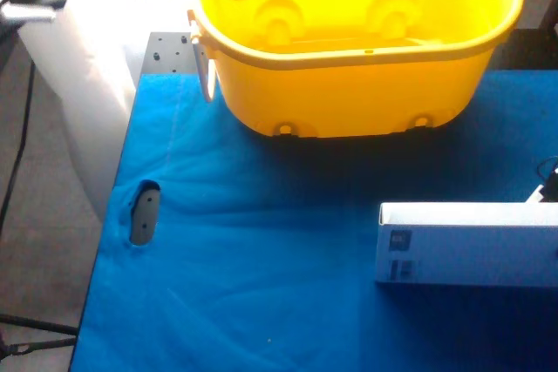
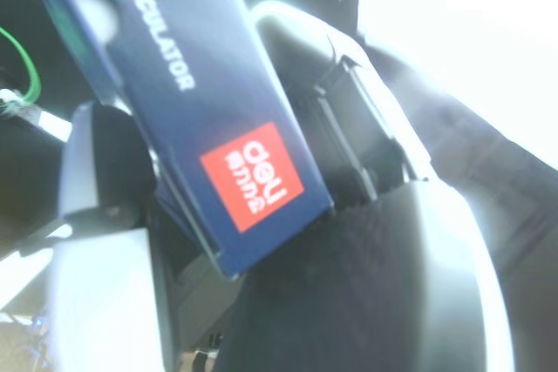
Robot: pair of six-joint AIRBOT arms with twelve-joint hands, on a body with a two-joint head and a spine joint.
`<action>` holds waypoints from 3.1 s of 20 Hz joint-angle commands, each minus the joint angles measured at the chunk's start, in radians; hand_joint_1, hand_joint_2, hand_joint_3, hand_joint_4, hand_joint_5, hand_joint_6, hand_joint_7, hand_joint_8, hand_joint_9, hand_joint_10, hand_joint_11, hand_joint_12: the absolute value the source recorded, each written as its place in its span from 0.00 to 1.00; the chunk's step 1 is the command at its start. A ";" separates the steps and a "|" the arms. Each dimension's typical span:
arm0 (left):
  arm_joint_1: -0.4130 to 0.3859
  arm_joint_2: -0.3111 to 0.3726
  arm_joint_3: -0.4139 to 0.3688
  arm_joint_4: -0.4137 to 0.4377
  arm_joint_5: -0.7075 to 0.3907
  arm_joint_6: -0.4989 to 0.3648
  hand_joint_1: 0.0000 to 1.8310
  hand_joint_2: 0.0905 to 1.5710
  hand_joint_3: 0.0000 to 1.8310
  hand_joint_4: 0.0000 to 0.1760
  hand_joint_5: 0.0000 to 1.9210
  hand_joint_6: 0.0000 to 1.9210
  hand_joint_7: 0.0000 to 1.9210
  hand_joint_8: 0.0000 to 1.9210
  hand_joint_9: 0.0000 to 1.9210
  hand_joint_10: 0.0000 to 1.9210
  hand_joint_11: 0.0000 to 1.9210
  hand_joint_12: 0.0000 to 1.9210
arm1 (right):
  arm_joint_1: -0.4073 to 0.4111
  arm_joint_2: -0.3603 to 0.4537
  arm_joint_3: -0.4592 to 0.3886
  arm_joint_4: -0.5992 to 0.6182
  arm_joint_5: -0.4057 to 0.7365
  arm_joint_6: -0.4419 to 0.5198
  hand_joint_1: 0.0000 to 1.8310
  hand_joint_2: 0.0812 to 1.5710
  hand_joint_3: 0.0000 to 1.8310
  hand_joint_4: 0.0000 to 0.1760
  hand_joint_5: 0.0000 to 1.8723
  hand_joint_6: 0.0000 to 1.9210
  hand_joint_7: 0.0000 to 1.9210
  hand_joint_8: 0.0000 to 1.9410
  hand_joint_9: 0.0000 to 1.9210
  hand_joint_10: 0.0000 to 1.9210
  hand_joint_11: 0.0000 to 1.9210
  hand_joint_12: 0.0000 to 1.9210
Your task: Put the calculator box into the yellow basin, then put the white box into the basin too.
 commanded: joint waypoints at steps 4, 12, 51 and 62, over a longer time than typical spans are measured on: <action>-0.056 -0.084 0.074 -0.046 -0.019 -0.011 0.75 0.71 0.00 0.00 0.42 0.60 0.51 0.51 0.46 0.69 0.40 0.80 | 0.013 -0.007 0.006 -0.005 -0.100 0.002 0.74 0.68 0.00 0.00 0.53 0.40 0.51 0.51 0.53 0.69 0.56 0.84; -0.165 -0.282 0.263 -0.029 0.228 -0.011 0.80 0.71 0.00 0.00 0.41 0.57 0.44 0.59 0.48 0.61 0.42 0.81 | 0.029 -0.021 0.016 -0.012 -0.083 0.002 0.76 0.68 0.00 0.00 0.51 0.45 0.50 0.49 0.53 0.64 0.53 0.79; -0.186 -0.329 0.389 -0.158 0.340 0.065 0.29 0.72 0.01 0.00 0.26 0.00 0.19 0.00 0.15 0.02 0.00 0.54 | 0.101 0.015 0.004 -0.072 -0.134 0.038 0.75 0.70 0.00 0.00 0.49 0.55 0.49 0.52 0.48 0.63 0.42 0.71; -0.366 -0.115 0.256 -0.103 0.261 0.081 0.36 0.79 0.01 0.00 0.24 0.00 0.23 0.00 0.22 0.03 0.00 0.69 | 0.096 0.149 -0.087 -0.072 -0.259 0.035 0.75 0.70 0.00 0.00 0.52 0.47 0.42 0.55 0.50 0.69 0.50 0.84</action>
